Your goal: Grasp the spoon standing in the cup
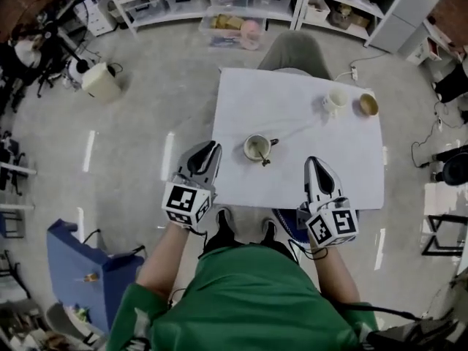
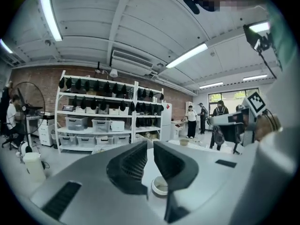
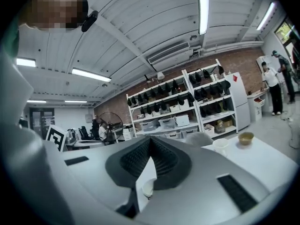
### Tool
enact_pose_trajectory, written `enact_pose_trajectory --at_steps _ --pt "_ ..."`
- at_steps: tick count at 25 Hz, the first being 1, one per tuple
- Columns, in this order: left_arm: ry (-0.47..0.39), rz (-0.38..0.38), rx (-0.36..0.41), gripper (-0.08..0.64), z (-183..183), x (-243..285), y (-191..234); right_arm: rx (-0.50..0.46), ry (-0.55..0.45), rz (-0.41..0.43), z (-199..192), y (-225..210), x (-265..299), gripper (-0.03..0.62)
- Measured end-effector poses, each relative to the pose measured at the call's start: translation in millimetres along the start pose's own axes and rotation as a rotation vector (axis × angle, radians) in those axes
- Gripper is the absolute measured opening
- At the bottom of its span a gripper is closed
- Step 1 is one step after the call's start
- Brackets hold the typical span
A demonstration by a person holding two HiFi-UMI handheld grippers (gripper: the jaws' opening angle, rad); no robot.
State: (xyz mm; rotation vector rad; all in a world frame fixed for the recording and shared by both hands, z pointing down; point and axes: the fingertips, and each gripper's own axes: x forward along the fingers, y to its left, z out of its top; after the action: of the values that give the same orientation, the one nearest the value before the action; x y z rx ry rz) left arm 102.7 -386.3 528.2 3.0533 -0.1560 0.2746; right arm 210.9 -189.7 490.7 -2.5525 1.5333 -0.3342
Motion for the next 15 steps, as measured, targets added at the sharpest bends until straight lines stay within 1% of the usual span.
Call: enact_pose_trajectory --at_steps 3,5,8,15 --pt "0.044 -0.083 0.074 0.055 -17 25 -5 -0.001 -0.011 -0.046 -2 -2 8 0.021" --pt "0.072 -0.162 0.128 0.055 -28 38 -15 0.004 -0.025 -0.085 -4 -3 10 0.021" --pt "0.117 -0.269 0.182 0.06 -43 52 -27 0.017 -0.037 -0.159 -5 -4 6 0.021" --pt "0.194 -0.421 0.273 0.137 -75 81 -61 0.031 -0.05 -0.279 -4 -19 -13 0.021"
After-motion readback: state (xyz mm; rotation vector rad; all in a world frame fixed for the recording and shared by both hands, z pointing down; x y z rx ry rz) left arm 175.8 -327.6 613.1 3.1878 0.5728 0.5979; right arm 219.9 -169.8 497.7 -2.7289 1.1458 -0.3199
